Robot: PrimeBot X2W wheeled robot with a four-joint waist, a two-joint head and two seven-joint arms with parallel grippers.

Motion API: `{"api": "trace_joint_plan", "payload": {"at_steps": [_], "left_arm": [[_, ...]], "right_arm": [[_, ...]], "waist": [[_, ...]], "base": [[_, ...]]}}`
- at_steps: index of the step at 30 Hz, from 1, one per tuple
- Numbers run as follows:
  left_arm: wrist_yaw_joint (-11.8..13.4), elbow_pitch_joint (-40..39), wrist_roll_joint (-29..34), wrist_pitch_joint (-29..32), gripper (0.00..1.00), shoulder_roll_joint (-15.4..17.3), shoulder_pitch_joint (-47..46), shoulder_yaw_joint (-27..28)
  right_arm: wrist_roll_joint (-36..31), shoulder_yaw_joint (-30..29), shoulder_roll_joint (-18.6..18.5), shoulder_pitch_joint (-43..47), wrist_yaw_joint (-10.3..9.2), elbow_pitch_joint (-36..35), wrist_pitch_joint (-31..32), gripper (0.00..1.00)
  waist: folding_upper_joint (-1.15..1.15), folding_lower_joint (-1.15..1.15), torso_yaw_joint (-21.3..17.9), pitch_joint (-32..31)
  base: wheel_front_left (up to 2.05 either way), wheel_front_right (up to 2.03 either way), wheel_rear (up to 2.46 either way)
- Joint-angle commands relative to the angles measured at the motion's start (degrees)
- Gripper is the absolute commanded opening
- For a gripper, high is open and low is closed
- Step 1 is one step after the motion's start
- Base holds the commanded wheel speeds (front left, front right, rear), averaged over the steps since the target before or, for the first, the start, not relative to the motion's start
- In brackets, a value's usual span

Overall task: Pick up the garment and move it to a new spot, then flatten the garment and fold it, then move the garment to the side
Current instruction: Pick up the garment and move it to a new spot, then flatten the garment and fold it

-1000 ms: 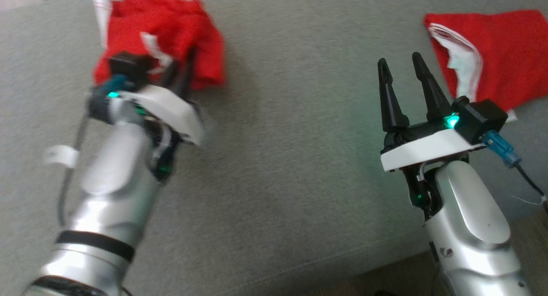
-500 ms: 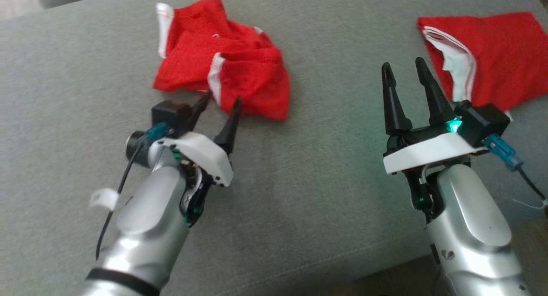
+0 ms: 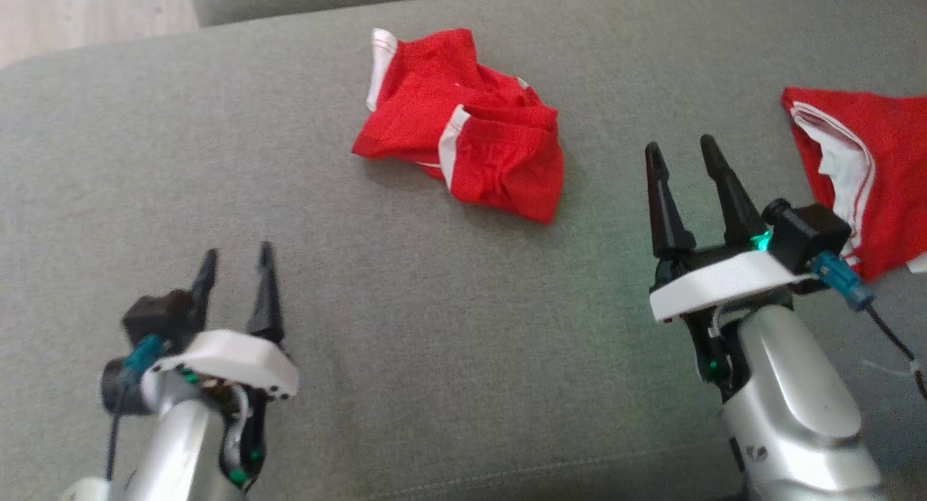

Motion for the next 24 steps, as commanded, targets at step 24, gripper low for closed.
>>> {"api": "trace_joint_plan", "payload": {"at_steps": [24], "left_arm": [[-2.22, -11.10, 8.96, -0.71, 1.00, -4.04, 11.21, 13.77]], "right_arm": [[-4.28, 1.55, 0.47, 2.94, 0.21, 4.77, -0.04, 1.00]], "waist": [[0.00, 0.00, 5.05, -2.98]], "base": [[0.00, 0.00, 0.00]]}}
